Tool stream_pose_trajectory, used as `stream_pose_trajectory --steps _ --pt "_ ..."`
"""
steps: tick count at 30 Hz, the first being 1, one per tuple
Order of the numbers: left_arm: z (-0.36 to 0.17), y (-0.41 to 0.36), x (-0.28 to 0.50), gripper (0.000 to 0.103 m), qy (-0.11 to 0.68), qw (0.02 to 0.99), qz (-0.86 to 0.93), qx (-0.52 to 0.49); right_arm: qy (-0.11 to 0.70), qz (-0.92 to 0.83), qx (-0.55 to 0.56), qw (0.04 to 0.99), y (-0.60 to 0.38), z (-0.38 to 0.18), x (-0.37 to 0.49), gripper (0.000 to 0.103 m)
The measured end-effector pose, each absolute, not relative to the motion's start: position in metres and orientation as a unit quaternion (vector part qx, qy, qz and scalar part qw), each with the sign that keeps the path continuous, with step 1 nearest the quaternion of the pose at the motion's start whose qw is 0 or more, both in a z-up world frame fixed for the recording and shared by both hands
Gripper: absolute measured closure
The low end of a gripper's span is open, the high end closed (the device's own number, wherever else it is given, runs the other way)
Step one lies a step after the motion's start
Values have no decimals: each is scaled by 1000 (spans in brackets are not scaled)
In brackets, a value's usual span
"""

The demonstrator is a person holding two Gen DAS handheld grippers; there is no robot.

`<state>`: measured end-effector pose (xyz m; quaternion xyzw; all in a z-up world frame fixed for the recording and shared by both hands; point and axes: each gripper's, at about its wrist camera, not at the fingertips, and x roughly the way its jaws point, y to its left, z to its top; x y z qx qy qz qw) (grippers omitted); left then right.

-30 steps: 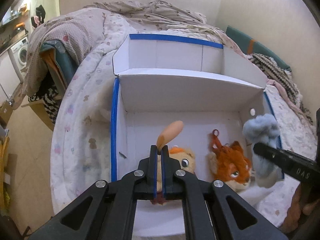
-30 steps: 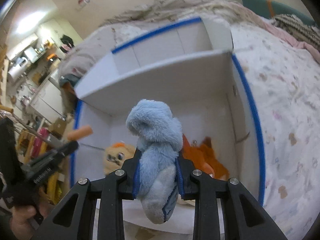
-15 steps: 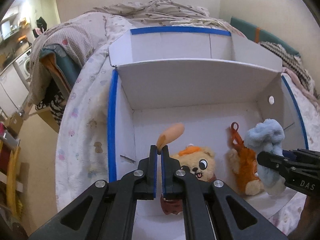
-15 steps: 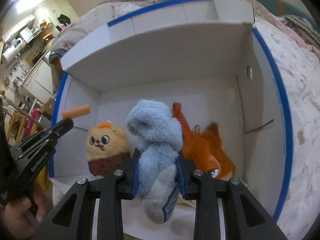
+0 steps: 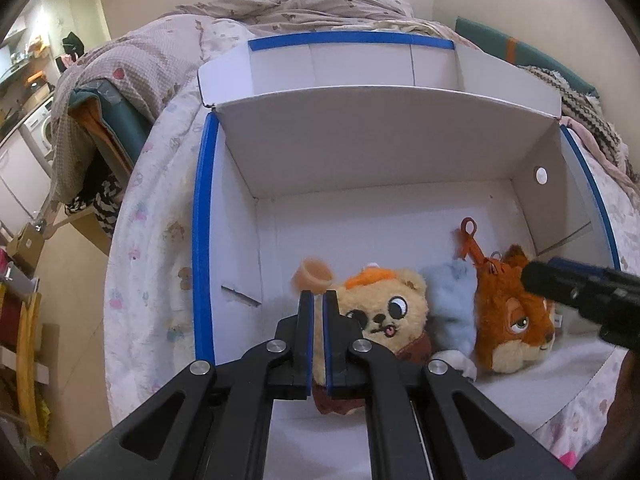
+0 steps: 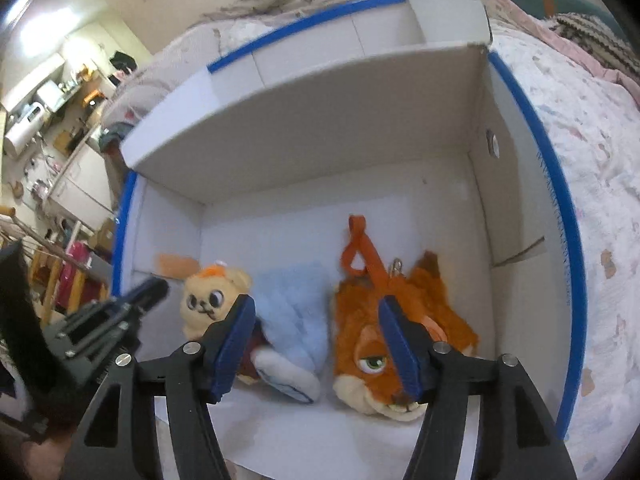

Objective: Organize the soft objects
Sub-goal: 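Carry the blue plush and tan item into the box with both tools, then open both tools to drop the items beside the bear and fox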

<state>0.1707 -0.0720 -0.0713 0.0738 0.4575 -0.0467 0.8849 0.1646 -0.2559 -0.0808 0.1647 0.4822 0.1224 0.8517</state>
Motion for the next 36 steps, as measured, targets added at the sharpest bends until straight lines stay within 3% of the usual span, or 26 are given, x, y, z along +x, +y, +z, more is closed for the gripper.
stream_pose_trajectory --steps 3,6,9,10,11,23,36 --pt "-68 -73 169 97 454 887 -51 71 468 127 169 858 -257 -74 162 20" --pt "-64 -70 167 84 450 890 -47 61 459 136 177 860 -260 -70 161 11" --pt "-59 -66 164 51 441 895 -41 50 459 130 174 862 -260 -68 163 6" --pt "-57 -65 163 34 438 897 -37 46 456 129 174 863 -260 -67 162 0" --pt "-56 -63 162 30 438 897 -35 42 453 127 174 865 -261 -66 162 0" --pt "-35 -57 140 30 449 892 -45 30 422 111 174 883 -264 -51 141 0" --pt "-25 -12 64 30 455 890 -41 -3 418 91 117 896 -261 -33 39 0"
